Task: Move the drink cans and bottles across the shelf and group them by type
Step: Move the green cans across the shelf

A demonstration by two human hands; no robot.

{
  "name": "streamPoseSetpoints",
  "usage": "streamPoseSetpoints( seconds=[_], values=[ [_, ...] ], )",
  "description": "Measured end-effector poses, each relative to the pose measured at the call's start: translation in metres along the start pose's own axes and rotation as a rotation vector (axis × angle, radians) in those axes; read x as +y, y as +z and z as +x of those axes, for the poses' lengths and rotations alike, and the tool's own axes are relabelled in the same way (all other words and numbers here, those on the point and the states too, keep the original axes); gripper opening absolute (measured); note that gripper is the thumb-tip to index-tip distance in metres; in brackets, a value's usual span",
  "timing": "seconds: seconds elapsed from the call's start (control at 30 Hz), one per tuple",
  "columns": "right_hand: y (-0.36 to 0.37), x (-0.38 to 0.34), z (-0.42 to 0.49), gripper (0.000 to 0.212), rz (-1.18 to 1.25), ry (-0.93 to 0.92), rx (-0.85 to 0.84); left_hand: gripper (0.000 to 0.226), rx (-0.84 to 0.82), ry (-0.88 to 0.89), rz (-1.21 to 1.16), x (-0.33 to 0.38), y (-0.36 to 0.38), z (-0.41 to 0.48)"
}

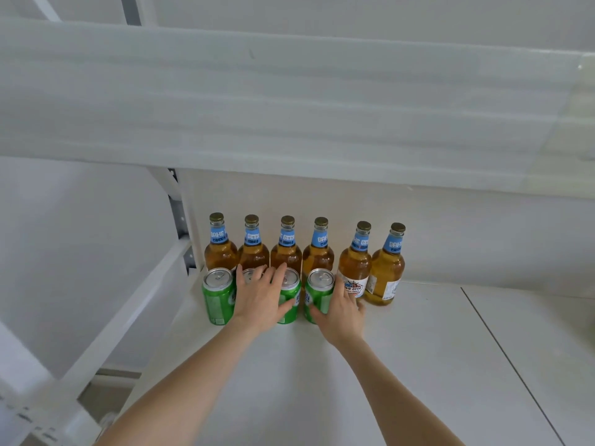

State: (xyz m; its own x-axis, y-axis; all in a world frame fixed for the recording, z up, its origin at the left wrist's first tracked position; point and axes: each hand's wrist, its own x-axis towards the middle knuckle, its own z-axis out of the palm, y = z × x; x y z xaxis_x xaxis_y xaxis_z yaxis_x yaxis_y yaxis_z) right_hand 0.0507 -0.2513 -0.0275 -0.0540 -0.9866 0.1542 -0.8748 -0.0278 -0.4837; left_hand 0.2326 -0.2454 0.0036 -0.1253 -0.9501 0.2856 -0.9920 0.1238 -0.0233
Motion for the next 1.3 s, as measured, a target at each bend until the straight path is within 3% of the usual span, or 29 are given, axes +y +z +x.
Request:
streamPoseSetpoints(
  seconds=[0.3,0.43,0.7,0.8,1.07,1.3],
  values=[
    [0.005,-0.004,0.01,0.069,0.516,0.067,-0.037,0.073,-0.054,-0.086,-0.186,-0.003,-0.006,0.012],
    [0.002,0.0,0.001,0.071,0.625,0.101,-0.007,0.069,-0.038,-0.099,-0.26,-0.004,-0.007,0.01],
    [-0.02,0.02,-0.034,0.071,0.805,0.194,0.06,0.07,0.086,0.046,-0.364,-0.004,-0.018,-0.016],
    [-0.029,0.024,-0.053,0.071,0.857,0.215,0.055,0.069,0.119,0.043,-0.519,-0.005,-0.027,-0.034],
    [-0.044,0.011,-0.115,0.066,0.996,0.253,0.068,0.067,0.023,-0.207,-1.084,-0.015,-0.042,-0.101],
    [-0.052,-0.005,-0.161,0.069,0.994,0.25,0.063,0.06,-0.046,-0.324,-1.243,-0.02,-0.049,-0.15]
  ],
)
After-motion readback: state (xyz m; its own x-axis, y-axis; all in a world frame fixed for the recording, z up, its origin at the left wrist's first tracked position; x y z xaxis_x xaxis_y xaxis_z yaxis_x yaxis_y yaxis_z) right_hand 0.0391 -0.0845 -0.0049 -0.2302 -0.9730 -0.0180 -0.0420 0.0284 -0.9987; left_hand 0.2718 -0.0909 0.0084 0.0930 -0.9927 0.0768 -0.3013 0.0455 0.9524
